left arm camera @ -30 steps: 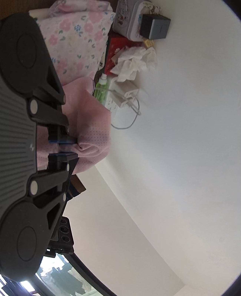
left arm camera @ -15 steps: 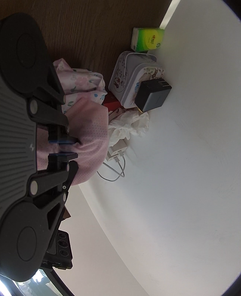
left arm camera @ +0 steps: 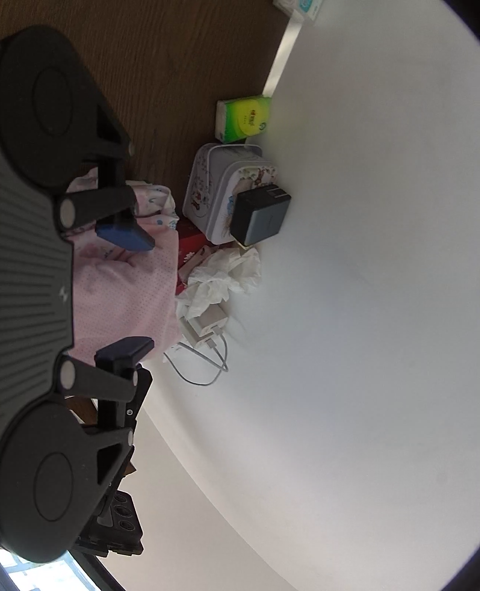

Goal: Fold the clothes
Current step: 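Carry the lifted bundle with both tools to the clothes stack, then lower the bundle onto the clothes stack and open both tools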

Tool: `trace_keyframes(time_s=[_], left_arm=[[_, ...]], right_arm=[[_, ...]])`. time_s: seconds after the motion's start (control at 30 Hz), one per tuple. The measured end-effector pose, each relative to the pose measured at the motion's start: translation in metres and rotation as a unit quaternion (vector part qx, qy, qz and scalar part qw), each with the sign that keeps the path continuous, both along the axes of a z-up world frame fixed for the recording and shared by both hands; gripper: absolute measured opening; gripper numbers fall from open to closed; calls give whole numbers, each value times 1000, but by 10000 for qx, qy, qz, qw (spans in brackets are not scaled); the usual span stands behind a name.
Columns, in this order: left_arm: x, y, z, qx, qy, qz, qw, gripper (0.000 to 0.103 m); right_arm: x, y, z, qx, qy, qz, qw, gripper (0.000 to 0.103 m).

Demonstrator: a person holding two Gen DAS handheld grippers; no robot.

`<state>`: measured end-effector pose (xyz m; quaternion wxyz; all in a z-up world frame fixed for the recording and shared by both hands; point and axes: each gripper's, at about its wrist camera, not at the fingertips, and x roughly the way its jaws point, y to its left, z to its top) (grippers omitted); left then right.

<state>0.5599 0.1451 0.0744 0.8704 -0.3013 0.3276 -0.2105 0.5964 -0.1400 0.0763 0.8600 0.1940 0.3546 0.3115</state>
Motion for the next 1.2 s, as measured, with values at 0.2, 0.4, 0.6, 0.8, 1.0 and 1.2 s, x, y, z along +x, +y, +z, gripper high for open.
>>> trace_keyframes(time_s=[0.2, 0.4, 0.6, 0.8, 1.0, 1.2], left_arm=[[-3, -50, 1, 744, -310, 92, 9967, 25], [15, -72, -26, 1156, 157, 263, 9928, 8], [12, -65, -27, 981, 151, 325, 9945, 15], [3, -67, 8, 1055, -441, 546, 9919, 39], [28, -113, -6, 1814, -208, 46, 9832, 8], [36, -125, -22, 2156, -60, 2, 9765, 6]], right_arm=[[-9, 27, 5, -360, -574, 74, 9977, 17], [-3, 48, -28, -883, -494, 22, 9949, 13], [-6, 45, -22, -821, -594, 123, 9948, 14], [-36, 15, 13, -1014, -1167, 288, 9876, 16], [-56, 35, -6, -1812, -1323, 521, 9731, 16], [-48, 46, -34, -2036, -1103, 532, 9714, 16]])
